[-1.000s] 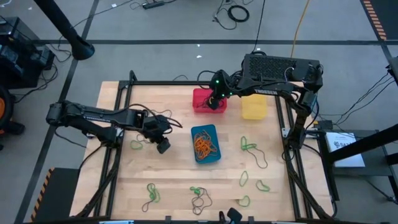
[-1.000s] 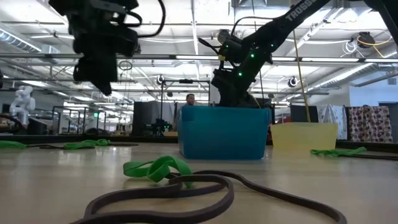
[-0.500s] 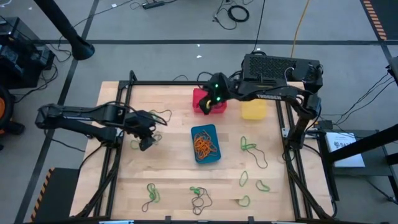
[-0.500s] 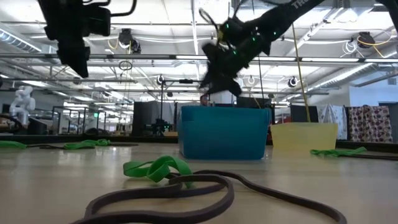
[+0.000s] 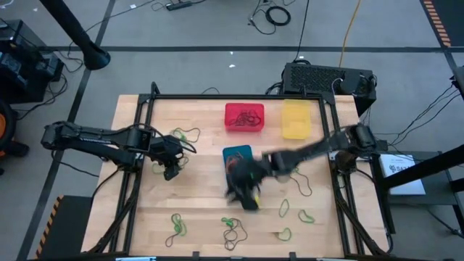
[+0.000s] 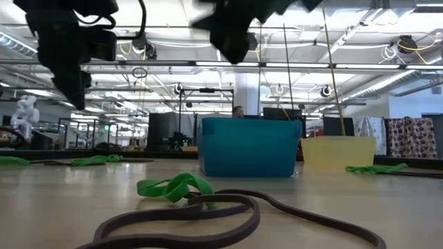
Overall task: Sort rubber bands into baskets
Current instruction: Put the purple rubber band into the red bin
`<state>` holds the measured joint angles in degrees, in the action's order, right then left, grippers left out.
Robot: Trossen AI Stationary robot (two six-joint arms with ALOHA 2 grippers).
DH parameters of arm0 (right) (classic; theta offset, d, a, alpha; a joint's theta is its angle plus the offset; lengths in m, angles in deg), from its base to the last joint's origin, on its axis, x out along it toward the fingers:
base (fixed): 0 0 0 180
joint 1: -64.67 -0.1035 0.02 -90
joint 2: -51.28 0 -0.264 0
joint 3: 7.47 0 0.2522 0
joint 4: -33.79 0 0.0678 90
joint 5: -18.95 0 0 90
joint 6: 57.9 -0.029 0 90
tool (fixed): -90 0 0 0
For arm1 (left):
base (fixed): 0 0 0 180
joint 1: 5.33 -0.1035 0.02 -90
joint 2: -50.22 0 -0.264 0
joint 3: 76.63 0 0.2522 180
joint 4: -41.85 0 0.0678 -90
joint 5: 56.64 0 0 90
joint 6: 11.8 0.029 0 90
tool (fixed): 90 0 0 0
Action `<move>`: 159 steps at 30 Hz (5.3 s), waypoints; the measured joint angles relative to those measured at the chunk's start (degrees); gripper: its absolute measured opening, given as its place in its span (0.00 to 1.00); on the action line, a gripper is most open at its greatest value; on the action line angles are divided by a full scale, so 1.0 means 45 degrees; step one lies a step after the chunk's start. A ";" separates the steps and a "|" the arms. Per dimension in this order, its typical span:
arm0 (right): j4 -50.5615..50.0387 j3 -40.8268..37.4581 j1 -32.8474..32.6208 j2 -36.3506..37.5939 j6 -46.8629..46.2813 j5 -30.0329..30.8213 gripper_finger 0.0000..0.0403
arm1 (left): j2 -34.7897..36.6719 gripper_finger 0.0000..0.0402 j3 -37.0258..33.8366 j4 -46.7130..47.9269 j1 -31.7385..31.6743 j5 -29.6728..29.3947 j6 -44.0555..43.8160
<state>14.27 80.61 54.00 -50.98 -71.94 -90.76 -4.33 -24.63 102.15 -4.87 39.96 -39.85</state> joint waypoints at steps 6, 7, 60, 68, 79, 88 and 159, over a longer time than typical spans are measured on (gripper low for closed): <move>0.0182 -0.0005 -0.3249 -0.0553 0.2013 0.1906 0.32 | -0.0076 0.48 -0.0469 -0.1826 0.0016 0.0090 0.0521; 0.0321 -0.0005 -0.3642 -0.0691 0.2449 0.2118 0.32 | -0.0126 0.48 -0.0467 -0.2123 0.0016 0.0099 0.0674; -0.2201 0.2913 -0.4620 -0.5362 0.2947 0.4342 0.00 | -0.0804 0.48 -0.0457 -0.2273 0.0016 -0.0006 0.1112; -0.5464 0.5084 -0.4468 -0.4618 0.3434 0.4476 0.00 | -0.0804 0.48 -0.0457 -0.2278 0.0015 -0.0214 0.1417; -0.7950 0.7364 -0.3843 -0.3042 0.3972 0.4693 0.00 | -0.0804 0.48 -0.0457 -0.2996 0.0011 -0.0579 0.1428; -0.8646 0.7864 -0.3275 -0.1404 0.3947 0.5807 0.00 | -0.0804 0.48 -0.0457 -0.3050 0.0011 -0.0628 0.1414; -0.7405 0.3337 0.8684 -0.0432 0.4071 0.3304 0.26 | -0.0804 0.48 -0.0457 -0.3147 -0.1029 -0.2765 -0.1001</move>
<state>-19.05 95.63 93.08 -52.92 -53.62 -75.89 -7.95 -26.69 87.99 -9.50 27.52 -44.35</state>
